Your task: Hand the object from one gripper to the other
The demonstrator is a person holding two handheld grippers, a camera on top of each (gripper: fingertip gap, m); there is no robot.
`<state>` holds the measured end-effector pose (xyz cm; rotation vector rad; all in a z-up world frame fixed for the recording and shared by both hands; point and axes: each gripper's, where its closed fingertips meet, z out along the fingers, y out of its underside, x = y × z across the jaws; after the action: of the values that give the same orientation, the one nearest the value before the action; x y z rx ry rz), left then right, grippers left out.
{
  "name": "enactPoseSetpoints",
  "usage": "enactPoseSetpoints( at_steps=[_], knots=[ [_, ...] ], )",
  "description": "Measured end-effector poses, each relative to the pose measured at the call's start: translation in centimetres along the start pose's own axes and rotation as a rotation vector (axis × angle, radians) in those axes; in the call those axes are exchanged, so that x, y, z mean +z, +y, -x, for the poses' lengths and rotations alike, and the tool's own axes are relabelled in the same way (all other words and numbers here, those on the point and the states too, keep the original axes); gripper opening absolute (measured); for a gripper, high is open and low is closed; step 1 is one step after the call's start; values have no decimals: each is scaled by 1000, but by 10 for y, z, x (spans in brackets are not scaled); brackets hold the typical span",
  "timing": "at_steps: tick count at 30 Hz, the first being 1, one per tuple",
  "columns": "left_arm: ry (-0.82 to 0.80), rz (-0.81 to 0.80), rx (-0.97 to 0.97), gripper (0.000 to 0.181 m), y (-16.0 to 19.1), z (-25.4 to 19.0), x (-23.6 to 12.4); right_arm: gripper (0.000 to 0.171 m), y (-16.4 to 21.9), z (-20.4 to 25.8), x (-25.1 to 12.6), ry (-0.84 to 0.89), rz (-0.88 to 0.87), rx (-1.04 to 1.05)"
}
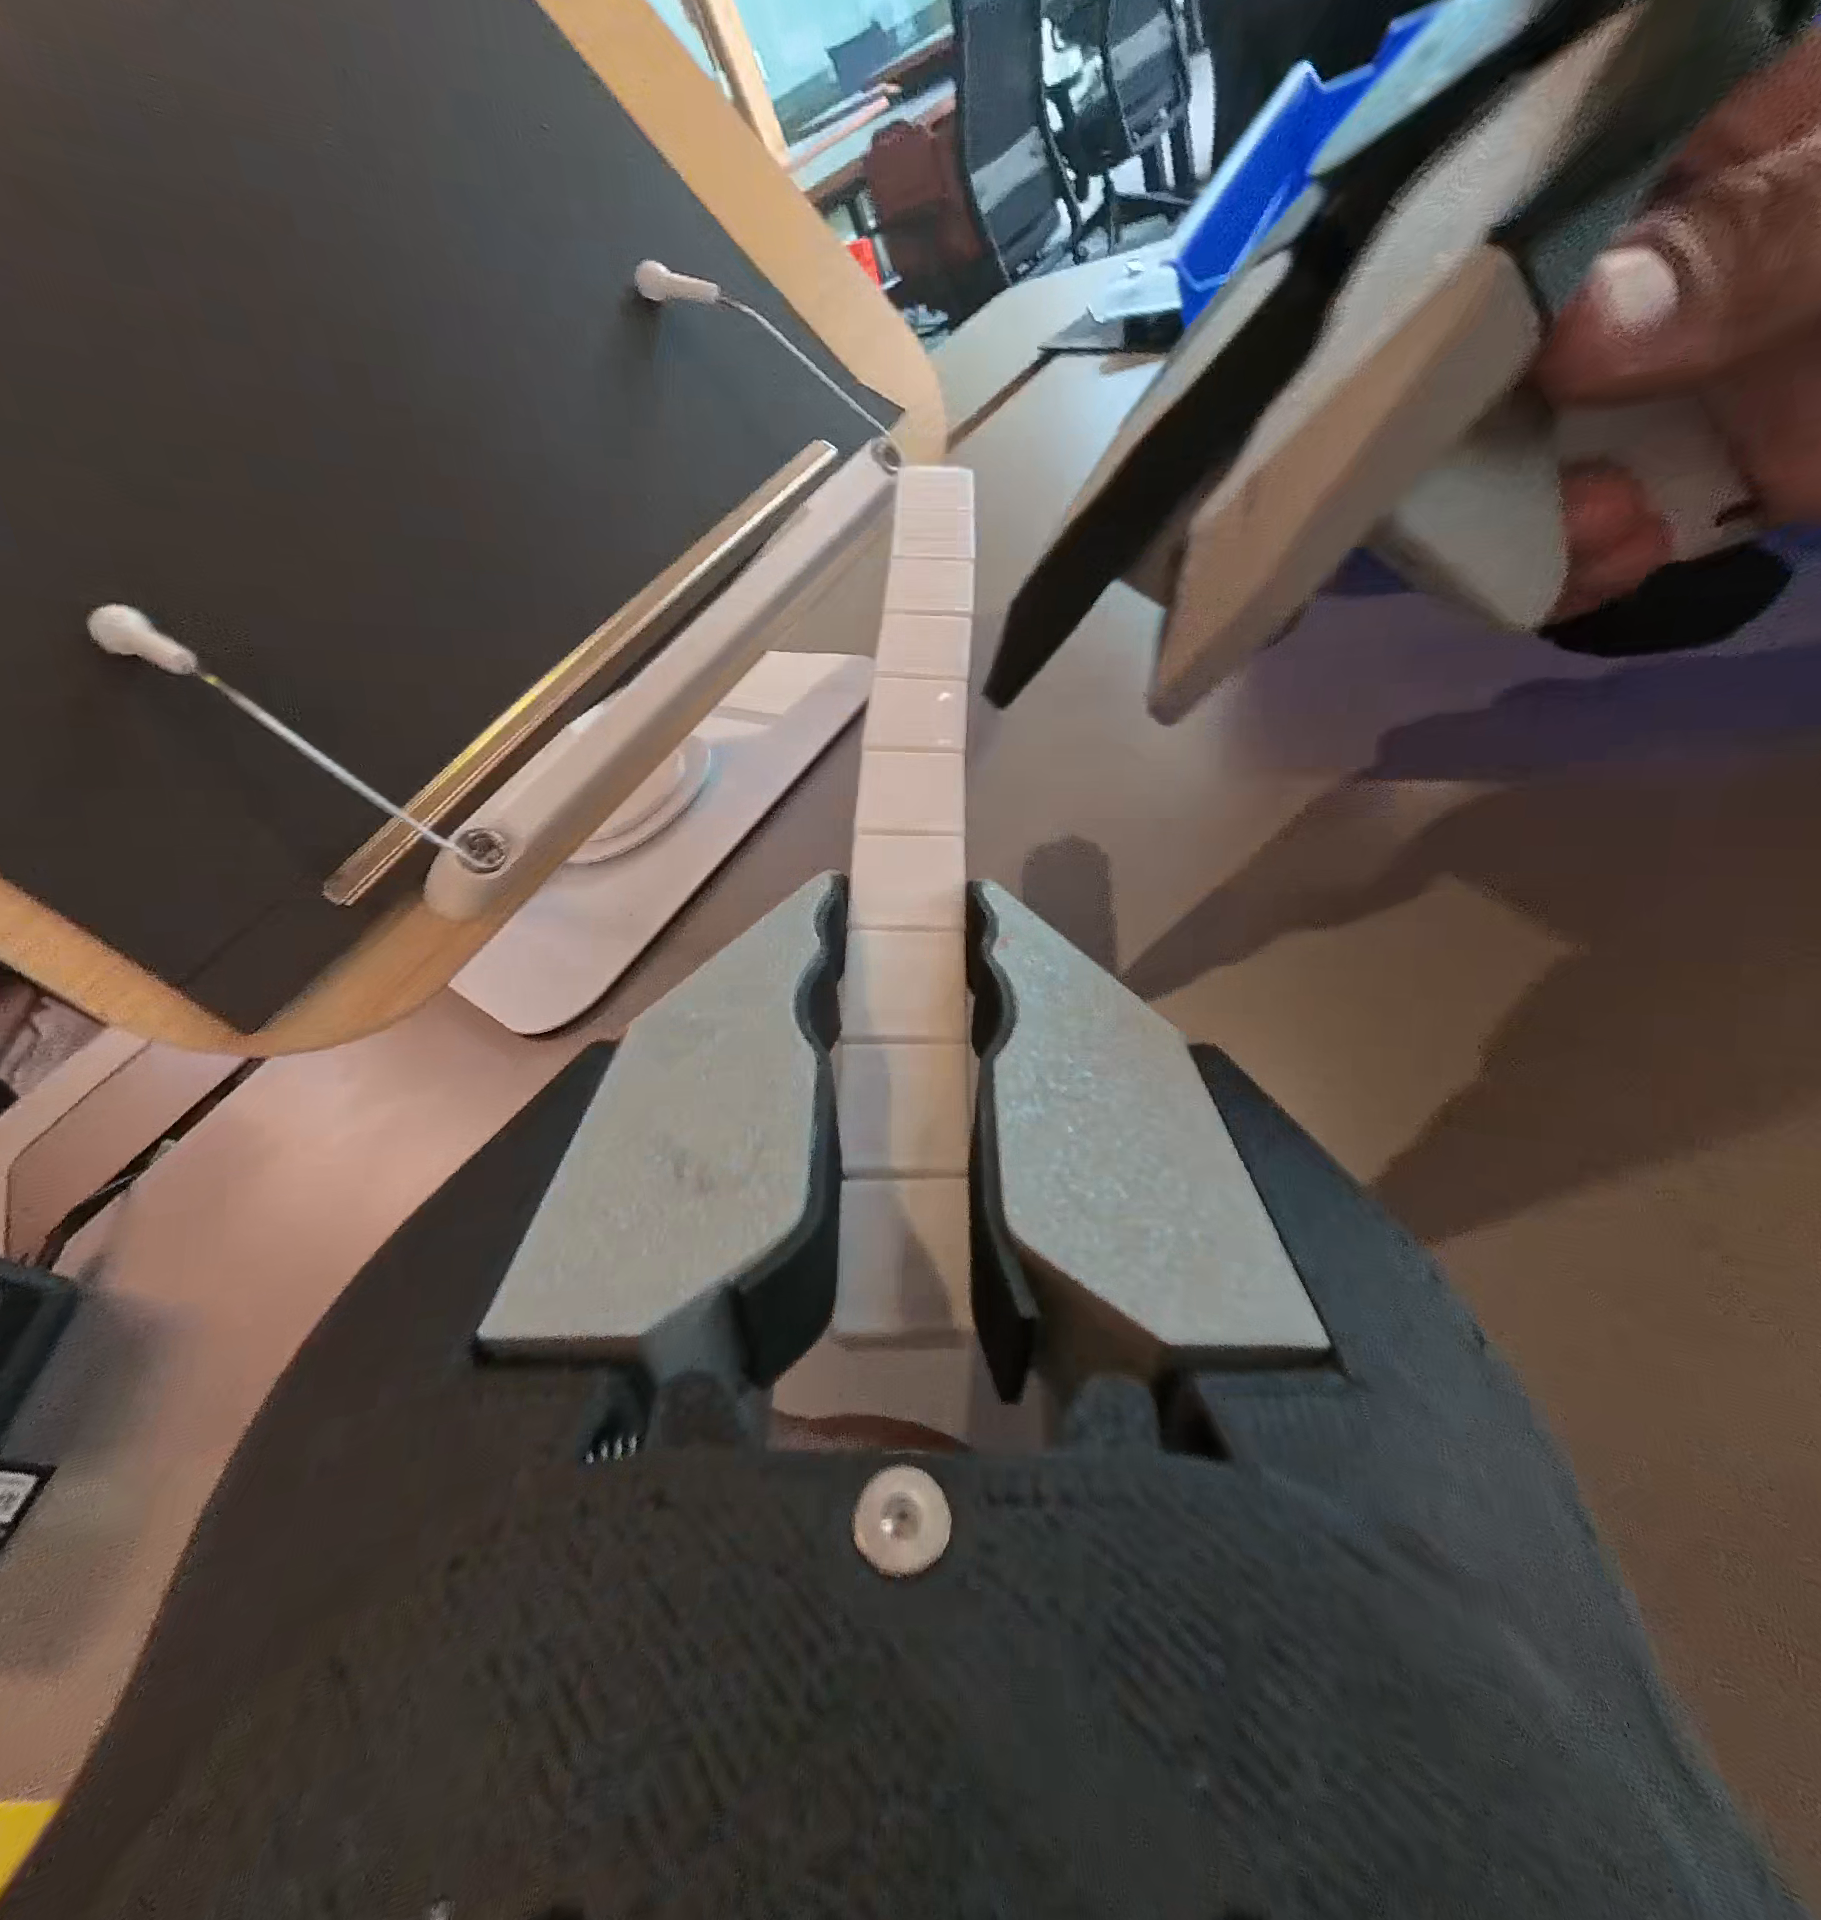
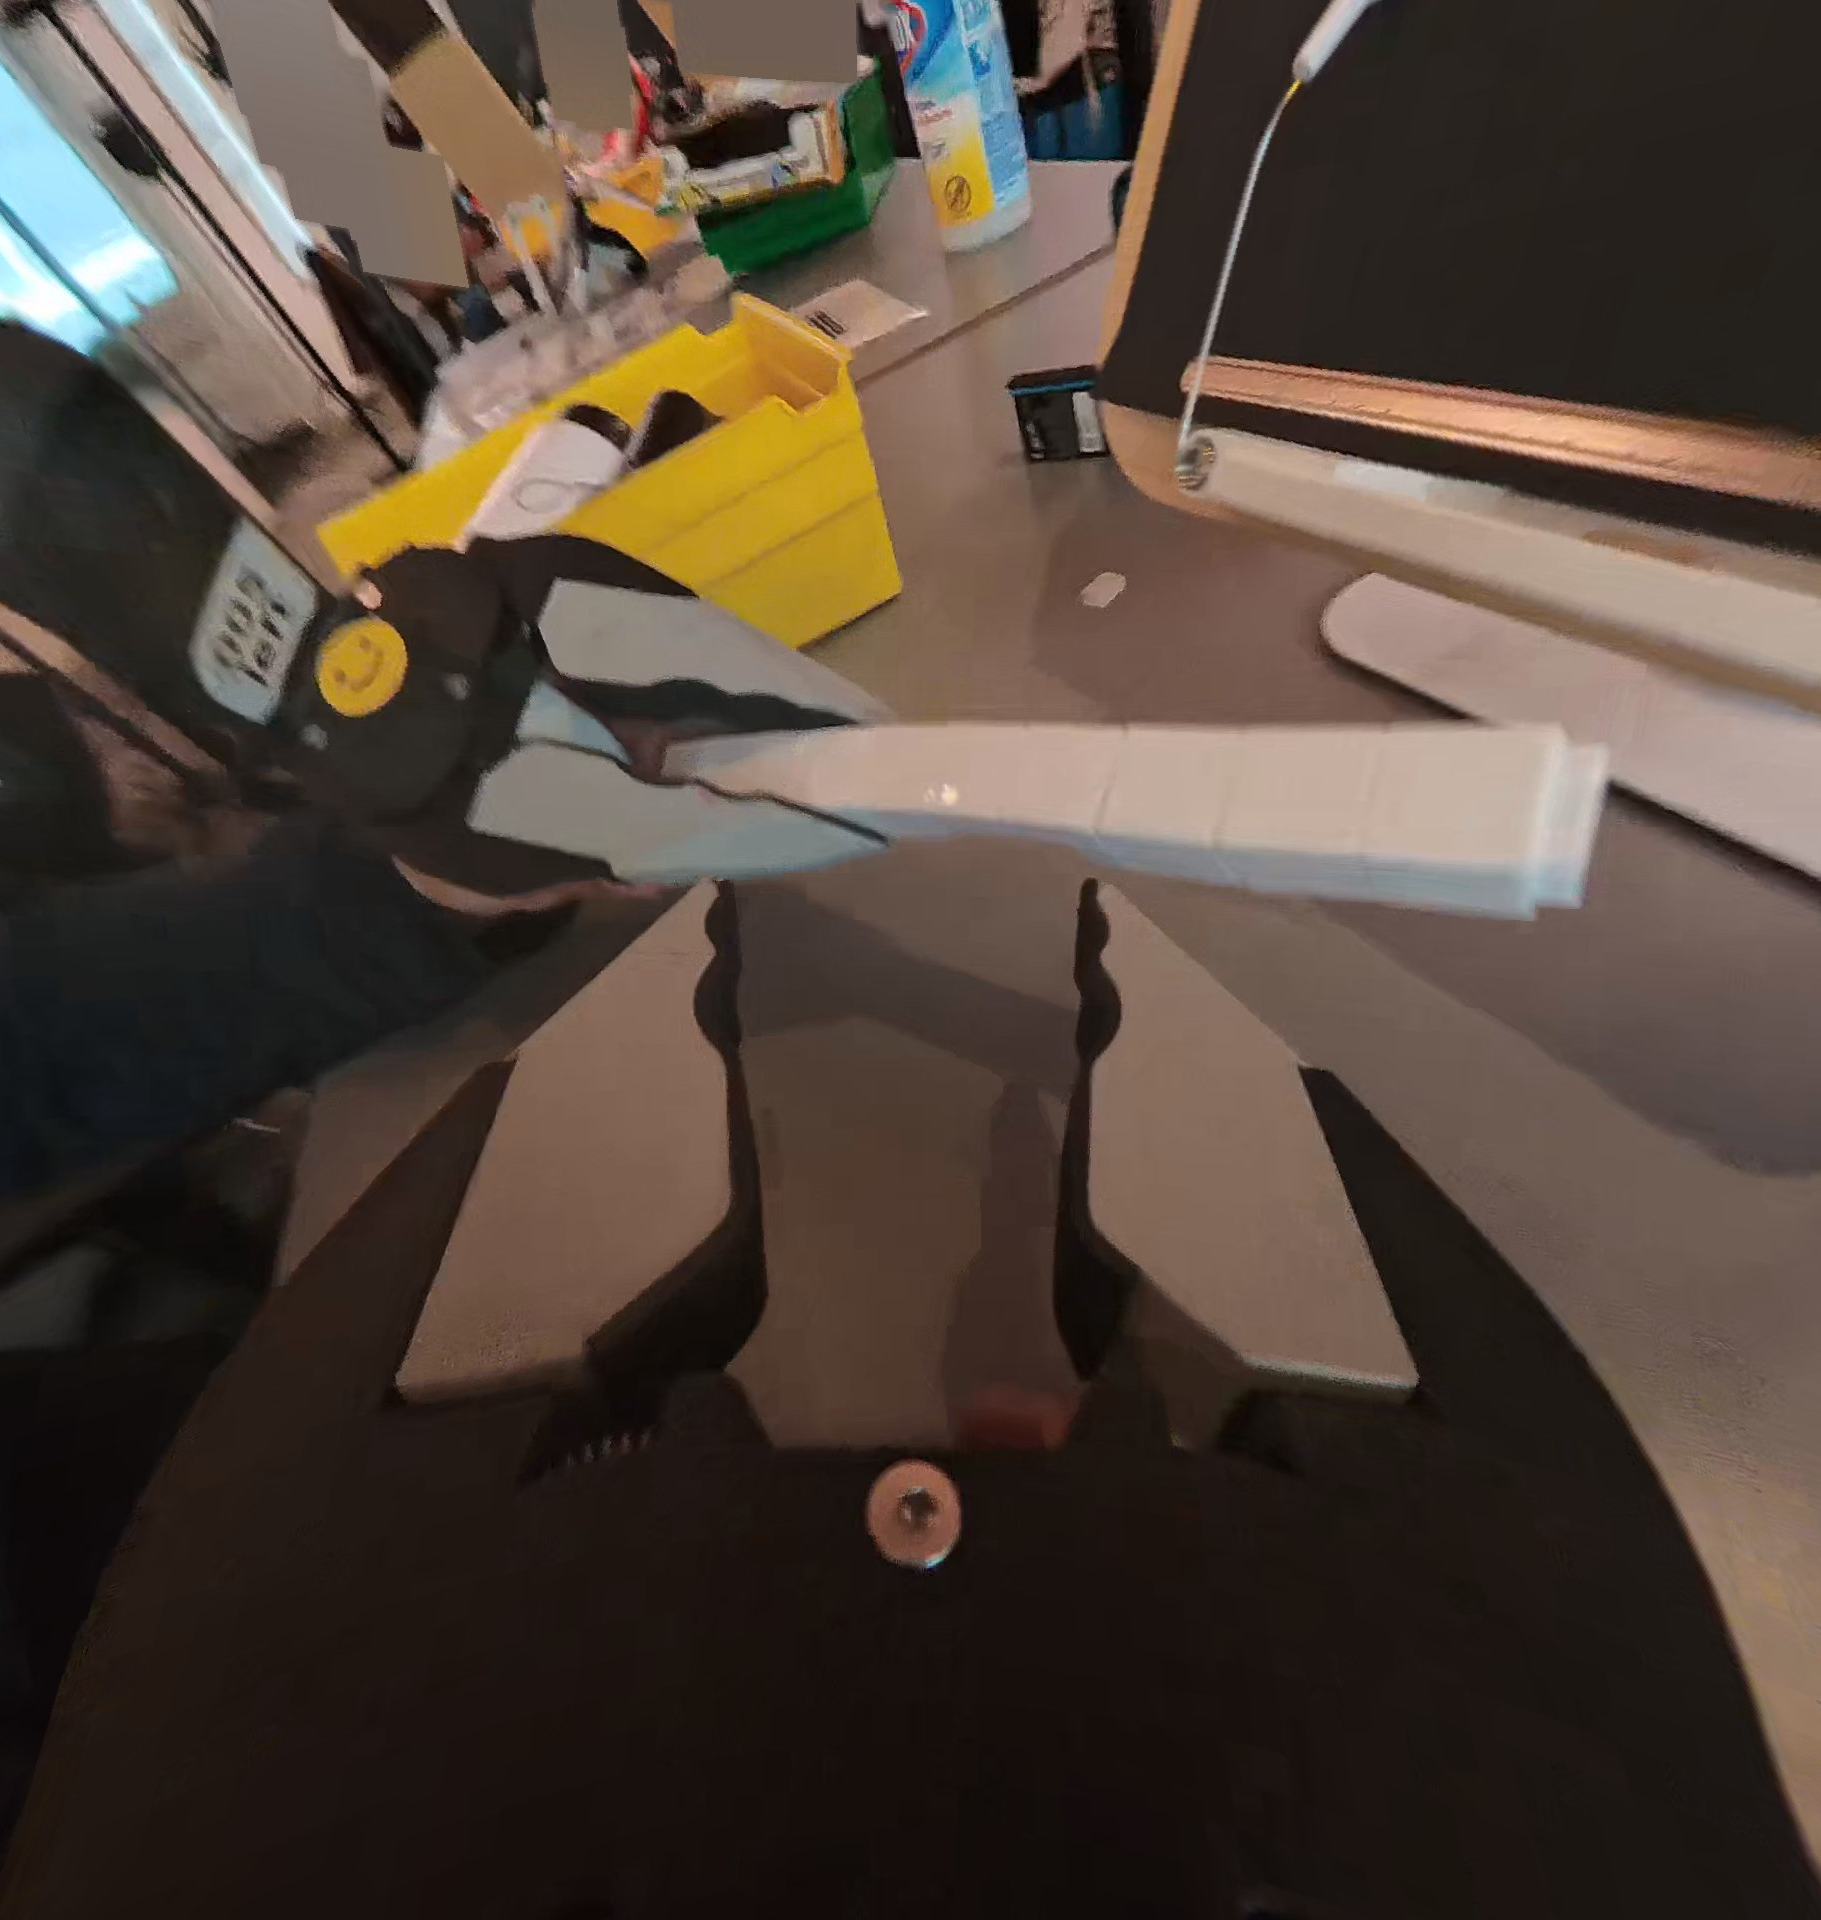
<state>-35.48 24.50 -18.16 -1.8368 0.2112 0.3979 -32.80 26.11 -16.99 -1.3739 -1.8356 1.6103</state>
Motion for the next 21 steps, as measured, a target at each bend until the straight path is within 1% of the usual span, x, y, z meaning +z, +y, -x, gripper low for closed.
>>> enactPoseSetpoints(
  at_steps=[2, 5, 7, 9, 10, 11, 12, 13, 15, 16, 17, 19, 20, 21],
  knots=[
    [-12, 11, 65, 19, 1, -3, 1, 55, 1, 2, 5, -47, -16, 65],
    [-27, -28, 93, 19, -7, -3, -2, 53, 0, 2, 7, -70, -37, 98],
    [-45, -67, 103, 19, -14, -1, -6, 57, 6, -4, 9, -49, -23, 141],
    [-100, -77, 144, 19, -17, 5, -9, 57, 6, 4, 12, -127, -31, 194],
    [-92, -98, 158, 19, -21, 2, -10, 61, 1, 9, 11, -179, -63, 222],
    [-43, -120, 155, 19, -24, -7, -11, 61, -8, 15, 9, -237, -115, 245],
    [-6, -150, 156, 19, -27, -15, -11, 58, -14, 17, 7, -270, -155, 268],
    [-4, -158, 164, 19, -30, -18, -11, 51, -16, 16, 6, -276, -171, 286],
    [18, -165, 152, 19, -31, -23, -10, 29, -14, 17, 4, -300, -181, 294],
    [28, -157, 132, 19, -30, -24, -9, 23, -16, 21, 2, -335, -188, 300],
    [40, -151, 111, 19, -29, -25, -9, 21, -17, 23, 1, -343, -191, 299],
    [60, -144, 60, 23, -26, -25, -8, 21, -21, 23, 0, -281, -199, 191],
    [65, -144, 33, 36, -26, -23, -8, 21, -23, 23, -2, -233, -204, 108],
    [72, -137, -5, 45, -24, -20, -7, 20, -27, 21, -4, -168, -207, 18]
  ],
)
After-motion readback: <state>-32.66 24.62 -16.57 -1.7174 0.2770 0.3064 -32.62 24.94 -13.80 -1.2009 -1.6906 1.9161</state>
